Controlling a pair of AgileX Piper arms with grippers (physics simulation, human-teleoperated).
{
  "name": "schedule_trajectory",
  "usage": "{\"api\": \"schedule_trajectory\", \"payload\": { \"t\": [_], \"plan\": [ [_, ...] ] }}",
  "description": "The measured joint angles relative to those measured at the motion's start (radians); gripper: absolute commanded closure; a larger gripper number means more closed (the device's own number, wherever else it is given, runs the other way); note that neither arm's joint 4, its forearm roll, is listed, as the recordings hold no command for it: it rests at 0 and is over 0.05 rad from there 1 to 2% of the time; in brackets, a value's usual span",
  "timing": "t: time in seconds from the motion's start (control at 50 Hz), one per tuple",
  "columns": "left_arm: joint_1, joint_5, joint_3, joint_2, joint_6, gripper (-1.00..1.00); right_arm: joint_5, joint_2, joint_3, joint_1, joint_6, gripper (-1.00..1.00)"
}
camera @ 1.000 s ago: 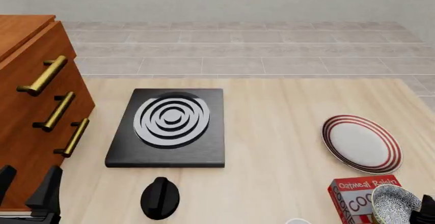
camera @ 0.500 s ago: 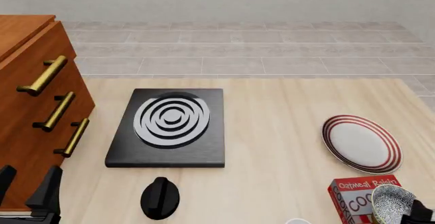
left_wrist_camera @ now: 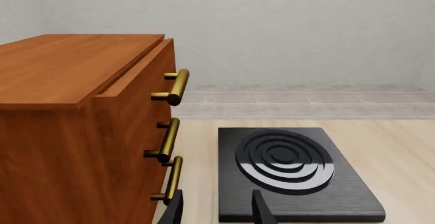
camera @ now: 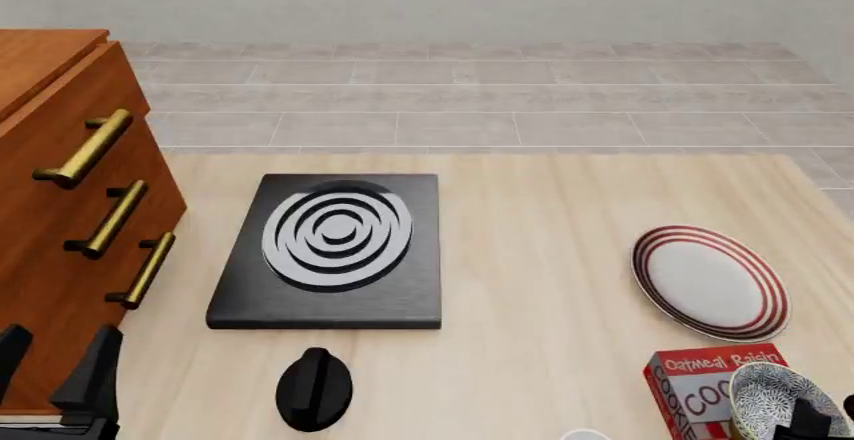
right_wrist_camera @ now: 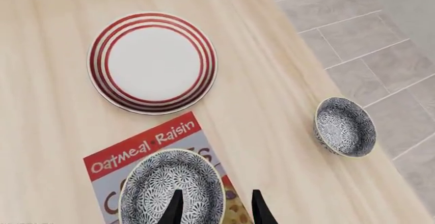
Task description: Pick the akita bowl on the cookies box and place it on the plate.
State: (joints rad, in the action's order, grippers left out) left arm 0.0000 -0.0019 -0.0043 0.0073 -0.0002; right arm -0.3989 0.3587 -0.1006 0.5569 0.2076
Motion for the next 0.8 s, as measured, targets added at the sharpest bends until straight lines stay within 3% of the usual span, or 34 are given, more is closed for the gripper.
{"api": "schedule_trajectory", "payload": {
  "t": [0.8],
  "plan": [
    [0.000,0.000,0.000,0.000,0.000,-1.00,0.197,0.136,0.070,-0.015,-0.002,-1.00]
  ]
}}
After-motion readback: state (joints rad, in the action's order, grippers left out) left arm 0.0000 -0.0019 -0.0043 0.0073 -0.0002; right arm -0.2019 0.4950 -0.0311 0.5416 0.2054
